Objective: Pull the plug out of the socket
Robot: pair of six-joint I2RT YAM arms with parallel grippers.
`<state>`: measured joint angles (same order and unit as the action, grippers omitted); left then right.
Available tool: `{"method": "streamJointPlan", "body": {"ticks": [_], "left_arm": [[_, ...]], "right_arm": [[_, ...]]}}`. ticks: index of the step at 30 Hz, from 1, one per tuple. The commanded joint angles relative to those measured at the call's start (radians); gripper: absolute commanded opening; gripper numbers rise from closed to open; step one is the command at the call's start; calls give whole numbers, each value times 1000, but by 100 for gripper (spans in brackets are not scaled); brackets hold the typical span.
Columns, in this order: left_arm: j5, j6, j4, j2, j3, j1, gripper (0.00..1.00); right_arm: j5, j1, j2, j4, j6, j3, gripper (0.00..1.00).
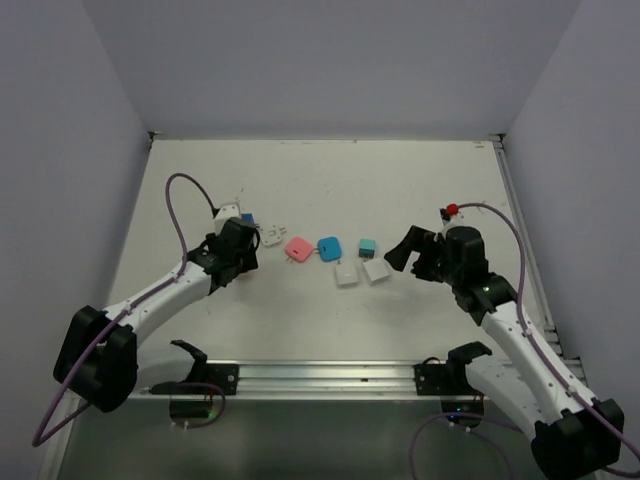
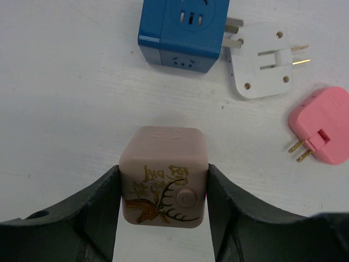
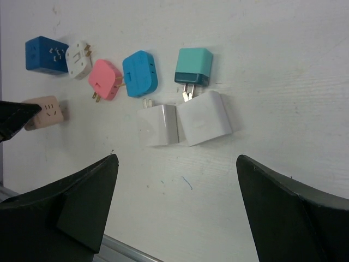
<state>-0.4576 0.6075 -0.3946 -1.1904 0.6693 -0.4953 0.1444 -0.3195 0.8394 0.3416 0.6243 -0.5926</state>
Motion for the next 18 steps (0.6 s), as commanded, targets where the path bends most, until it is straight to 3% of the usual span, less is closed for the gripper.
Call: {"method": "streamJointPlan", "body": {"ticks": [1,5,8,10,14,18], "left_arm": [[30,-58,28,-79,76,47,16],[85,-89,16,-158,131,83,24],[109,-101,4,-199,167,89,42],[119,-106,-10,-224,194,89,48],[131,-109,-41,-222,205,89,63],[135,-97,-38,-170,161,89,71]], "right_arm": [[-77,3,-101,155,-41,-81,94],[-120,2,-178,244,-64,-142,94],[-129,3,-212,276,-78,-164,94],[-135,3,-221,292,-81,-173,94],[-141,2,-237,326,-89,-197,94],[-141,3,-247,333,-92,-204,94]]}}
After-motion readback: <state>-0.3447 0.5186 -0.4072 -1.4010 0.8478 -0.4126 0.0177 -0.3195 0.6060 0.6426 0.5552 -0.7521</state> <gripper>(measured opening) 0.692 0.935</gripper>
